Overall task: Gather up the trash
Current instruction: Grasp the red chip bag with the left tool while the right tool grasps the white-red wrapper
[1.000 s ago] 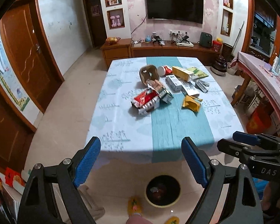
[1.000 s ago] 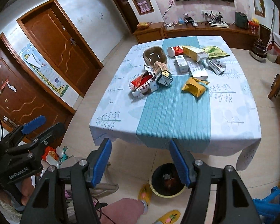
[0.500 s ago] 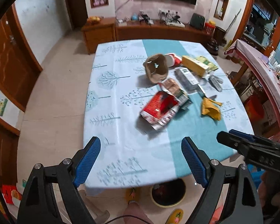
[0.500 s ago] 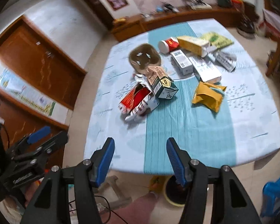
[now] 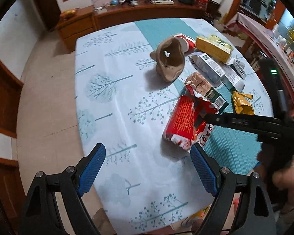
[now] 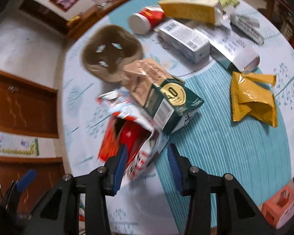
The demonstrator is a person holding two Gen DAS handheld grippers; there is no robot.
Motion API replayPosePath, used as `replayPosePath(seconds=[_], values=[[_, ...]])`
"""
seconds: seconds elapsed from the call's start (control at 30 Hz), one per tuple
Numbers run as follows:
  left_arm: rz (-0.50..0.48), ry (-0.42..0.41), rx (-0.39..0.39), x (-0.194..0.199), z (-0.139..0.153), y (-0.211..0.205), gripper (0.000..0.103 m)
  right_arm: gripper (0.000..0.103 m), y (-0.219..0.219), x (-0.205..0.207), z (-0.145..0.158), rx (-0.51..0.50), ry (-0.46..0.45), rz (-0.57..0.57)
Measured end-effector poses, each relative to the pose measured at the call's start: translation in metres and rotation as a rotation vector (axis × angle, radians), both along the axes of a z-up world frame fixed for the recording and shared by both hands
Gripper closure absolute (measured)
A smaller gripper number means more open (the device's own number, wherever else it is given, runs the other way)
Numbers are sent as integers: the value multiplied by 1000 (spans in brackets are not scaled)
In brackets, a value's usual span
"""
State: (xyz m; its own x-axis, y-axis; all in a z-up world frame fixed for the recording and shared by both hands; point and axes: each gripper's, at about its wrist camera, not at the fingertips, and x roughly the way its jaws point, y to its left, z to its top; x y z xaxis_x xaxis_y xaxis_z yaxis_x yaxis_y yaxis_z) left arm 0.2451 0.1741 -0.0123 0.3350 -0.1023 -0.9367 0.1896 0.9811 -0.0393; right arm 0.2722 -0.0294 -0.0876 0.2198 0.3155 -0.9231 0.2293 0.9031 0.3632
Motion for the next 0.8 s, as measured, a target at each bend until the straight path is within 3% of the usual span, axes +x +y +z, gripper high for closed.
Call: replayPosePath(seconds=[0.07,0.27,0.47,0.8], values=[[-23,4,-3,7,-3,-3,16,77,1,6,-10,-9,32,-21],[-96,19,-7,24,-14,-17,16,84,-6,4,-12,9,31,-67],[-151,58,-6,38,-32,-37,16,85,-24,-10,-4,64,19,-125],[-217,119,75,58,-73,-76,16,85,-58,-42,5,150,7,-213]])
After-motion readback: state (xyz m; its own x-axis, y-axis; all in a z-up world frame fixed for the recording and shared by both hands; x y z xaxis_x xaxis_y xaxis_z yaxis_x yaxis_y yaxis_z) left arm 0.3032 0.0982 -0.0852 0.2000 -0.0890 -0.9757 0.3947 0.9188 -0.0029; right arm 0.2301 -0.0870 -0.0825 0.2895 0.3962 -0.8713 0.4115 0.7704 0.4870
